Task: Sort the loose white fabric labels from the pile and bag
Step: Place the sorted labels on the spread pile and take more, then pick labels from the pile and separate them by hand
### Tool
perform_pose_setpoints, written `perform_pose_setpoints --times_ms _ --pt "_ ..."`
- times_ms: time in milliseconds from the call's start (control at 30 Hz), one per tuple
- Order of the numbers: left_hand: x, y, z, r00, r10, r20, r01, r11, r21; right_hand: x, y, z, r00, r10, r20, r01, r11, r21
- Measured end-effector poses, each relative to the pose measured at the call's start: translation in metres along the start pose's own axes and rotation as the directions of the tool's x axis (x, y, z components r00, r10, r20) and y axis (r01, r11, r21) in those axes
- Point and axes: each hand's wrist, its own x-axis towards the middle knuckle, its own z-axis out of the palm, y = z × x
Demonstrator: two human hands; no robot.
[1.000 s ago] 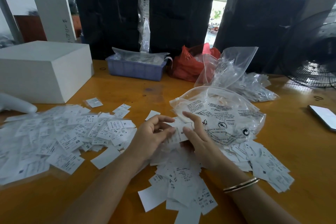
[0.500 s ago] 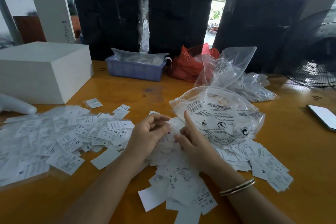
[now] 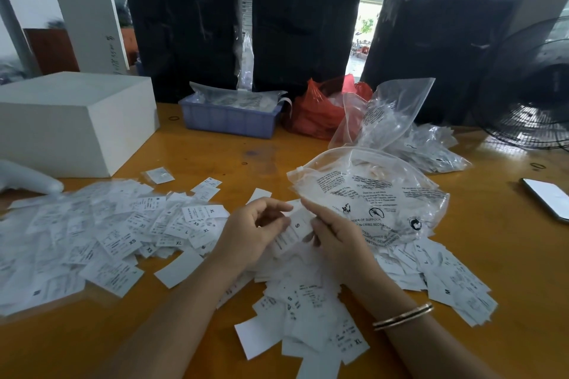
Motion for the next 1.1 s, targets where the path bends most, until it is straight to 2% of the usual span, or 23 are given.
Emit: perform_pose_setpoints --times_ms 67,133,233,300,367,433,467,500,533,567,633,767,900,967,1033,1100 --pt "0.001 0.001 -0.003 0.998 0.008 -0.060 -0.009 1.000 -0.002 0.002 -0.004 -0.005 0.996 -0.051 -0.067 0.053 0.998 0.028" --pt "0.003 0.001 -0.013 0.982 0.051 -0.179 -0.043 0.998 0.048 0.008 -0.007 -0.014 0.973 -0.082 -0.217 0.088 0.996 0.018" --pt "0.008 -0.003 -0.037 0.904 0.180 -0.388 -0.054 0.948 0.314 0.026 -0.009 -0.037 0.868 -0.223 -0.445 0.143 0.968 -0.207" --pt "0.011 -0.011 -0.050 0.866 0.203 -0.457 0.020 0.899 0.437 0.045 -0.004 -0.055 0.840 -0.220 -0.496 0.040 0.937 -0.348" --pt "0.011 -0.020 -0.058 0.856 0.185 -0.483 0.104 0.853 0.511 0.063 0.008 -0.072 0.894 -0.073 -0.442 -0.169 0.858 -0.485" --pt "0.011 -0.025 -0.060 0.854 0.176 -0.489 0.165 0.801 0.575 0.076 0.022 -0.082 0.935 0.198 -0.294 -0.348 0.669 -0.657" --pt "0.011 -0.026 -0.060 0.854 0.181 -0.487 0.192 0.761 0.620 0.078 0.027 -0.084 0.913 0.341 -0.223 -0.388 0.558 -0.733" --pt "0.012 -0.028 -0.060 0.855 0.191 -0.482 0.223 0.704 0.674 0.079 0.030 -0.085 0.883 0.434 -0.179 -0.394 0.478 -0.785" --pt "0.012 -0.029 -0.059 0.856 0.199 -0.477 0.255 0.639 0.725 0.078 0.033 -0.083 0.871 0.462 -0.165 -0.388 0.443 -0.808" --pt "0.012 -0.030 -0.058 0.858 0.203 -0.473 0.280 0.586 0.760 0.078 0.036 -0.082 0.880 0.440 -0.179 -0.386 0.444 -0.809" --pt "0.013 -0.031 -0.053 0.869 0.213 -0.446 0.268 0.555 0.787 0.078 0.038 -0.078 0.908 0.331 -0.256 -0.391 0.454 -0.801" --pt "0.012 -0.026 -0.039 0.922 0.241 -0.304 0.116 0.578 0.808 0.077 0.042 -0.076 0.932 0.210 -0.295 -0.360 0.454 -0.815" --pt "0.008 -0.023 -0.026 0.970 0.233 -0.073 -0.089 0.616 0.783 0.075 0.038 -0.078 0.922 0.292 -0.255 -0.362 0.413 -0.836" --pt "0.007 -0.024 -0.020 0.972 0.228 0.058 -0.195 0.644 0.739 0.074 0.036 -0.077 0.928 0.269 -0.257 -0.351 0.406 -0.844" --pt "0.006 -0.024 -0.015 0.966 0.220 0.136 -0.252 0.679 0.690 0.073 0.036 -0.075 0.934 0.222 -0.280 -0.352 0.438 -0.827" --pt "0.005 -0.026 -0.012 0.965 0.215 0.150 -0.260 0.711 0.654 0.071 0.036 -0.074 0.930 0.190 -0.316 -0.368 0.522 -0.769"
